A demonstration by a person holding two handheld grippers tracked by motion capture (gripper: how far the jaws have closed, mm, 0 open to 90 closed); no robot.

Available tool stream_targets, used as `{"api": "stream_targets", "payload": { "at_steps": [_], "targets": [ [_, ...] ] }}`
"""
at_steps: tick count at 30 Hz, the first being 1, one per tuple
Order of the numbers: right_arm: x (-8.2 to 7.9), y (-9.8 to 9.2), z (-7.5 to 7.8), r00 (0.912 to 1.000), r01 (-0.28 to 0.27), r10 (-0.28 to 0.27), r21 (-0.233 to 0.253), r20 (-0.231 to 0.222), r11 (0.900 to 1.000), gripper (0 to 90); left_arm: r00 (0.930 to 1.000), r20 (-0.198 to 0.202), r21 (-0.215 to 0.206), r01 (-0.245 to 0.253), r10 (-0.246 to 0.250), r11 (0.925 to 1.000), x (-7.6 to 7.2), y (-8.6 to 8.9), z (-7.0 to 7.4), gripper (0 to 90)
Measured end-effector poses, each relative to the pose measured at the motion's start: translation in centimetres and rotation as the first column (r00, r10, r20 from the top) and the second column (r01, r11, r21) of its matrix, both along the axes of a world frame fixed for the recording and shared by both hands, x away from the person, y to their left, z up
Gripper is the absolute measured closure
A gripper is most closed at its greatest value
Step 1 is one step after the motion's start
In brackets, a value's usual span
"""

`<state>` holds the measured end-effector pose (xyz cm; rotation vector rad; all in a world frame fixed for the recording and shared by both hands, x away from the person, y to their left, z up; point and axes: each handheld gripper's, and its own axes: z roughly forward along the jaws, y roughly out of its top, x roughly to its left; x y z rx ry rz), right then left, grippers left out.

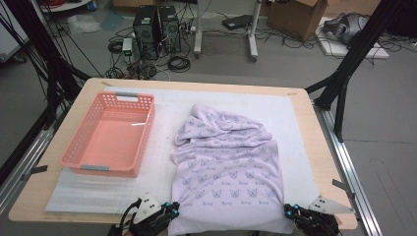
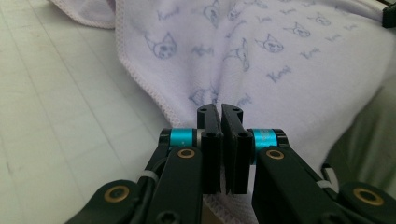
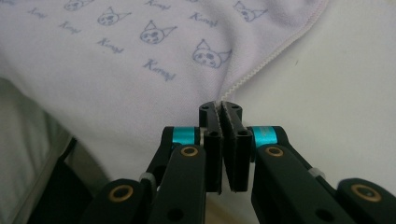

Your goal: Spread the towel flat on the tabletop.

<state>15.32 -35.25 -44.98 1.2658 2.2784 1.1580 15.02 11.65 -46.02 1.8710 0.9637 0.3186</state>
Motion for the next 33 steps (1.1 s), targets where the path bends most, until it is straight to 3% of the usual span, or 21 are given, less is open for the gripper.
{"api": "stream_targets", "payload": {
  "at_steps": [6,8,10,13,16,19,21,22,23,24,25,28,31,33],
  "targets": [
    [-2.0,-0.4,0.1,0.9976,-0.044,0.044,-0.005,-0.053,0.999,87.6,0.9992,0.003,0.006,0.039,-0.039,0.9992,-1.8,-0.1,0.0,84.5],
    [-2.4,-0.8,0.2,0.9989,-0.028,0.028,0.004,-0.037,1.000,75.8,0.9990,0.020,-0.025,0.039,-0.039,0.9989,-1.7,0.0,0.2,60.0],
    [-2.1,-1.0,0.5,0.9998,0.017,-0.016,0.037,-0.008,0.999,64.0,0.9987,0.051,-0.052,0.007,-0.004,0.9986,-0.9,0.0,0.4,48.5],
    [-1.4,-0.9,0.9,0.9976,0.056,-0.058,0.040,0.039,0.998,61.9,0.9969,0.056,-0.063,-0.053,0.056,0.9967,0.8,0.1,0.8,45.2],
    [-0.1,-0.3,0.7,0.9944,0.090,-0.090,0.003,0.056,0.996,61.9,0.9959,0.010,-0.040,-0.089,0.090,0.9952,3.1,0.1,0.6,44.4],
    [0.9,0.2,0.4,0.9933,0.105,-0.104,-0.014,0.050,0.994,60.5,0.9949,-0.060,-0.044,-0.084,0.081,0.9955,4.7,-0.3,0.0,44.7],
    [2.1,0.9,-0.2,0.9940,0.107,-0.106,-0.041,0.027,0.993,61.2,0.9976,-0.029,-0.003,-0.063,0.063,0.9980,4.7,-1.1,-0.1,49.9],
    [2.1,0.9,-0.2,0.9936,0.107,-0.106,-0.045,0.039,0.993,66.6,0.9972,0.026,0.061,-0.072,0.070,0.9956,4.3,-1.7,-0.2,55.1],
    [2.1,0.9,-0.2,0.9933,0.111,-0.110,-0.038,0.036,0.993,75.3,0.9972,0.026,0.061,-0.072,0.070,0.9956,4.3,-1.7,-0.2,66.2],
    [2.1,0.9,-0.2,0.9933,0.111,-0.110,-0.038,0.036,0.993,75.3,0.9964,0.042,0.080,-0.078,0.074,0.9938,4.1,-1.6,-0.2,66.2],
    [1.9,0.7,-0.3,0.9957,0.089,-0.089,-0.016,0.026,0.996,84.8,0.9972,0.018,0.052,-0.074,0.073,0.9959,4.1,-1.4,-0.2,84.4],
    [1.4,0.5,-0.2,0.9970,0.076,-0.076,-0.006,0.014,0.997,85.9,0.9981,0.005,0.049,-0.062,0.062,0.9969,3.0,-0.9,-0.1,85.5],
    [0.1,-0.1,0.0,0.9986,0.053,-0.053,-0.005,0.004,0.999,86.2,0.9983,-0.011,0.018,-0.058,0.058,0.9982,1.6,0.0,-0.1,85.7],
    [-0.8,-0.5,0.0,0.9991,0.042,-0.042,-0.008,-0.006,0.999,86.3,0.9989,-0.013,0.024,-0.045,0.045,0.9987,0.8,0.2,0.2,85.7]
  ]
}}
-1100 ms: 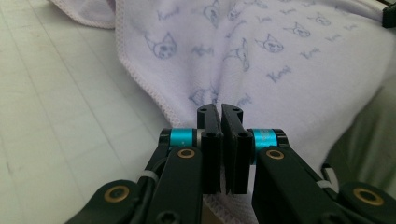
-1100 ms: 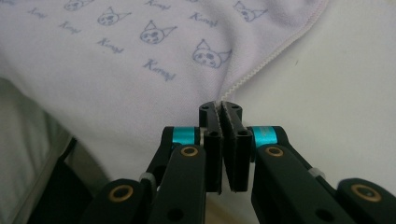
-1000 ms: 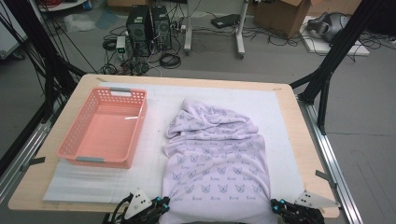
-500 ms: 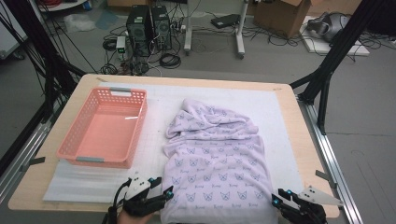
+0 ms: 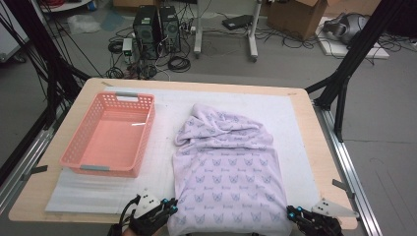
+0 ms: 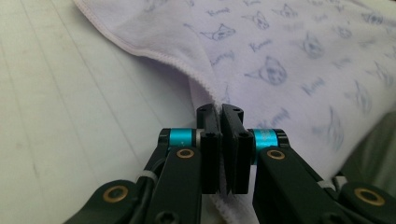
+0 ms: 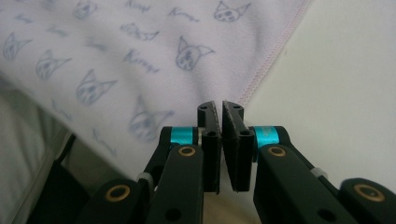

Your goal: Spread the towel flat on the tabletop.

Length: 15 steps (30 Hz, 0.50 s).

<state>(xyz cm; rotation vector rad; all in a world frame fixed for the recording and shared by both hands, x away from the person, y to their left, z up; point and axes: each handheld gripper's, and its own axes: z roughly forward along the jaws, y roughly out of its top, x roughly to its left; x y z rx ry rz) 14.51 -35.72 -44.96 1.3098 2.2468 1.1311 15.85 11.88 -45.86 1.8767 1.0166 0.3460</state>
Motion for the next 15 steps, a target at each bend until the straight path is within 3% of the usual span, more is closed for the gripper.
{"api": "stream_targets", "payload": {
  "at_steps": [2,5,6,7,8,10,15],
  "targets": [
    [-1.4,-0.5,0.1,0.9999,-0.011,0.011,0.011,-0.006,1.000,86.4,0.9999,0.002,-0.004,0.013,-0.013,0.9999,-0.9,0.1,0.1,85.8],
    [-2.0,-0.7,0.2,0.9997,-0.019,0.019,0.007,-0.014,1.000,86.3,0.9994,-0.003,-0.010,0.033,-0.034,0.9994,-1.7,0.2,-0.1,85.0],
    [-2.0,-0.7,0.2,0.9997,-0.018,0.018,0.011,-0.017,1.000,83.8,0.9994,0.006,-0.012,0.035,-0.034,0.9993,-1.6,0.2,-0.1,73.0],
    [-2.0,-0.7,0.2,0.9997,-0.018,0.018,0.011,-0.017,1.000,83.8,0.9995,0.018,-0.017,0.028,-0.027,0.9995,-1.5,0.2,0.0,73.0],
    [-1.8,-0.6,0.3,1.0000,-0.004,0.004,0.024,-0.003,1.000,75.3,0.9992,0.034,-0.032,0.023,-0.022,0.9992,-1.2,0.1,0.1,61.3],
    [-1.4,-0.5,0.4,0.9998,0.005,-0.005,0.030,0.017,1.000,72.1,0.9983,0.056,-0.060,0.016,-0.012,0.9981,-0.7,0.2,0.3,55.7],
    [-0.6,-0.1,0.6,0.9987,0.009,-0.011,0.031,0.049,0.999,69.2,0.9971,0.075,-0.095,0.012,-0.005,0.9954,1.1,0.4,0.4,51.0]
  ]
}}
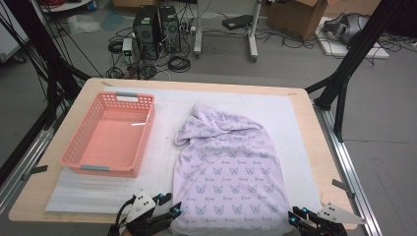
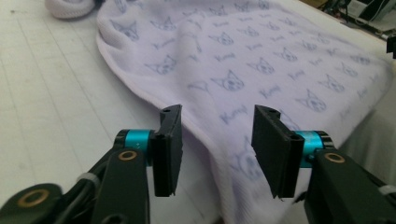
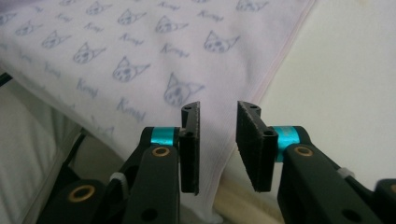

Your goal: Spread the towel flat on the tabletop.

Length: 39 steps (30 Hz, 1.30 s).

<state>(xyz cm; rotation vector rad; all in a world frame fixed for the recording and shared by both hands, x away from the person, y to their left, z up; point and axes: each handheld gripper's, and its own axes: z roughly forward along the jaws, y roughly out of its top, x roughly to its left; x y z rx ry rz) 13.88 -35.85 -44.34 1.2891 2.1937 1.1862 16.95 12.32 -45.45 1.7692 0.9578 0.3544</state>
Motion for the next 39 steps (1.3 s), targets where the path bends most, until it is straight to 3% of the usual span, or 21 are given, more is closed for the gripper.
{"api": "stream_targets", "payload": {
  "at_steps": [7,17,20,24,26,28,30,32,33,34,36,37,38,39],
  "targets": [
    [1.6,-0.2,-0.1,0.9991,0.020,-0.019,-0.017,0.039,1.000,62.8,0.9999,0.004,-0.020,-0.011,0.011,0.9997,2.0,0.2,0.3,49.2],
    [4.3,-0.6,-0.6,0.9977,0.062,-0.061,-0.034,0.030,0.997,55.8,0.9996,-0.027,-0.002,0.004,-0.004,1.0000,5.7,-0.5,0.0,45.9],
    [5.3,-0.6,-0.9,0.9972,0.071,-0.070,-0.047,0.027,0.996,53.4,0.9985,-0.055,0.006,0.003,-0.002,1.0000,6.7,-0.7,-0.2,45.1],
    [6.9,-0.6,-0.9,0.9969,0.077,-0.076,-0.048,0.021,0.996,51.9,0.9915,-0.129,0.006,-0.011,0.011,0.9999,7.6,-0.8,0.0,45.3],
    [7.5,-0.4,-0.9,0.9972,0.072,-0.071,-0.044,0.022,0.996,51.9,0.9895,-0.144,0.002,-0.012,0.012,0.9999,8.0,-0.8,0.1,46.0],
    [8.1,-0.2,-0.9,0.9975,0.069,-0.068,-0.044,0.016,0.997,51.9,0.9928,-0.118,0.007,-0.019,0.019,0.9998,8.3,-0.9,0.4,46.1],
    [8.6,0.1,-0.9,0.9979,0.065,-0.064,-0.055,0.012,0.996,51.9,0.9911,-0.132,-0.001,-0.019,0.019,0.9998,8.9,-1.1,0.5,45.5],
    [9.1,0.3,-0.8,0.9982,0.060,-0.059,-0.054,0.011,0.997,52.2,0.9887,-0.149,0.016,-0.017,0.019,0.9997,9.5,-1.5,0.3,45.1],
    [9.3,0.4,-0.8,0.9984,0.057,-0.056,-0.058,0.009,0.997,52.7,0.9835,-0.180,0.051,-0.005,0.014,0.9987,9.9,-2.0,0.1,45.2],
    [9.5,0.5,-0.8,0.9985,0.054,-0.054,-0.060,0.005,0.997,53.1,0.9835,-0.180,0.051,-0.005,0.014,0.9987,9.9,-2.0,0.1,45.8],
    [9.9,0.8,-0.8,0.9987,0.051,-0.051,-0.074,-0.001,0.996,56.5,0.9854,-0.169,0.076,-0.006,0.019,0.9971,9.9,-2.4,0.1,53.0],
    [10.0,0.8,-0.8,0.9984,0.056,-0.056,-0.076,-0.002,0.996,60.2,0.9875,-0.152,0.117,-0.023,0.041,0.9929,9.7,-2.7,0.2,65.1],
    [10.0,0.8,-0.8,0.9979,0.064,-0.065,-0.078,-0.004,0.995,65.8,0.9875,-0.152,0.117,-0.023,0.041,0.9929,9.7,-2.7,0.2,76.5],
    [10.0,0.7,-0.8,0.9977,0.068,-0.068,-0.071,-0.005,0.995,74.9,0.9872,-0.152,0.129,-0.029,0.048,0.9912,9.6,-2.8,0.2,82.3]
  ]
}}
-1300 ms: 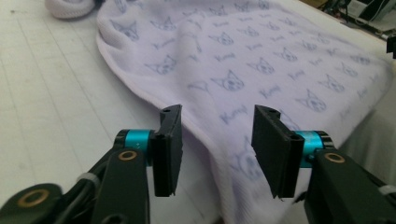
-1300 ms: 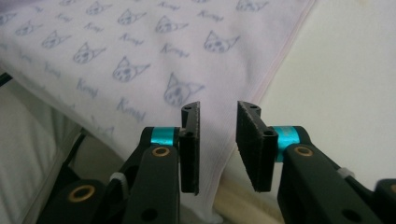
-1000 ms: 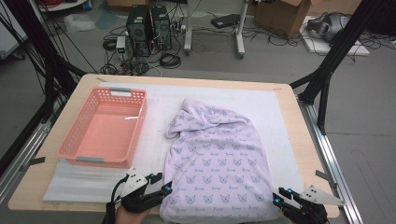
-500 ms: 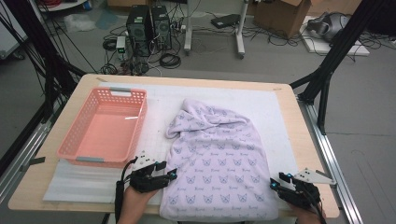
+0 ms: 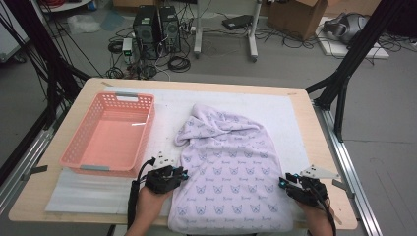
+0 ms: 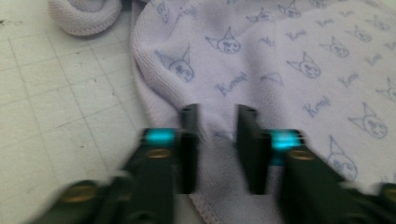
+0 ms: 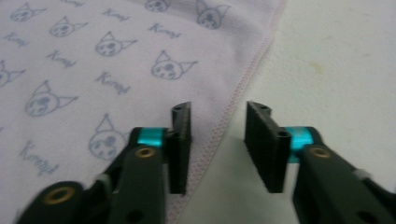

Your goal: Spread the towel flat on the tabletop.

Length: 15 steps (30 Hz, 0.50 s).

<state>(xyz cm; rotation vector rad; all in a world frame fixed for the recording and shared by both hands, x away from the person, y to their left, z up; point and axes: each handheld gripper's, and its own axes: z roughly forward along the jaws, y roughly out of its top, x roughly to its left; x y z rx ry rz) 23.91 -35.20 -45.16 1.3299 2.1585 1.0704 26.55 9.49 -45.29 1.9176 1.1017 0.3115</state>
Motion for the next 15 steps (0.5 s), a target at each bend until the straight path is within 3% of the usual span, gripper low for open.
{"api": "stream_targets", "payload": {
  "at_steps": [1,2,7,11,15],
  "targets": [
    [0.0,-0.2,0.0,0.9998,-0.014,0.014,0.021,-0.014,1.000,84.5,1.0000,-0.001,-0.002,0.001,-0.001,1.0000,-0.1,0.1,0.0,85.4],
    [-0.1,-0.3,0.0,0.9994,-0.026,0.027,0.037,-0.023,0.999,87.5,1.0000,-0.001,-0.003,0.005,-0.005,1.0000,-0.3,0.3,0.0,86.3],
    [-0.9,-0.5,0.2,0.9984,-0.048,0.048,0.023,-0.029,0.999,88.7,0.9999,-0.003,-0.020,0.013,-0.013,0.9997,-2.0,1.4,0.0,88.1],
    [-2.8,-1.3,0.5,0.9967,-0.064,0.065,0.021,-0.049,0.998,89.1,0.9999,-0.012,-0.019,0.006,-0.007,0.9998,-4.1,3.0,0.2,89.6],
    [-4.1,-2.2,0.6,0.9958,-0.069,0.070,0.028,-0.059,0.997,89.0,0.9997,0.012,-0.035,0.019,-0.019,0.9992,-4.5,3.7,0.3,86.5]
  ]
}}
